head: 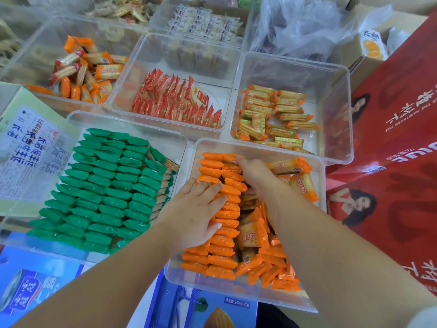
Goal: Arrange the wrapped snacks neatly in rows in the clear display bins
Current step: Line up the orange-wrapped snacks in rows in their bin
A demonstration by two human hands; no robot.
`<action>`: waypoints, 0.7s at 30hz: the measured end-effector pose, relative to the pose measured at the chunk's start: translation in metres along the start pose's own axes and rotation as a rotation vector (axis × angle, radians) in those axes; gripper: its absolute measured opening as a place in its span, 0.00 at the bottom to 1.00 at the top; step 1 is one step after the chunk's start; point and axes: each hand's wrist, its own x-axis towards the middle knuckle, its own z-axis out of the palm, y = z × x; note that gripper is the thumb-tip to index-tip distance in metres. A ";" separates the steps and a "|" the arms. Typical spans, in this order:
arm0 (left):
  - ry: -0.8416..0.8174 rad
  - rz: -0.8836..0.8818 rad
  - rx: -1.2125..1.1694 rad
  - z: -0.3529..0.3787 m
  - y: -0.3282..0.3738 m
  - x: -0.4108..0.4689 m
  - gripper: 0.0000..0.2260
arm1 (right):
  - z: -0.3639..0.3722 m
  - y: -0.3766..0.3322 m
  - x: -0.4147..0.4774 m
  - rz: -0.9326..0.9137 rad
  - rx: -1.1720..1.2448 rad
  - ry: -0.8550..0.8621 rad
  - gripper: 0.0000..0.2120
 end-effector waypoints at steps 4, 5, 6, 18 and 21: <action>0.002 0.002 -0.017 0.000 0.000 0.000 0.28 | 0.003 -0.005 0.005 -0.061 -0.150 0.055 0.26; 0.002 0.002 -0.022 0.001 0.000 0.000 0.28 | 0.003 -0.008 0.005 -0.068 -0.187 0.064 0.26; -0.001 0.004 -0.025 0.001 0.000 0.000 0.29 | 0.002 -0.009 0.006 -0.071 -0.221 0.073 0.26; -0.008 0.002 -0.044 -0.001 -0.001 -0.001 0.29 | 0.003 0.017 -0.035 -0.252 -0.080 0.179 0.25; -0.012 0.007 -0.050 0.000 -0.001 -0.001 0.28 | -0.003 0.028 -0.052 -0.260 -0.024 0.201 0.23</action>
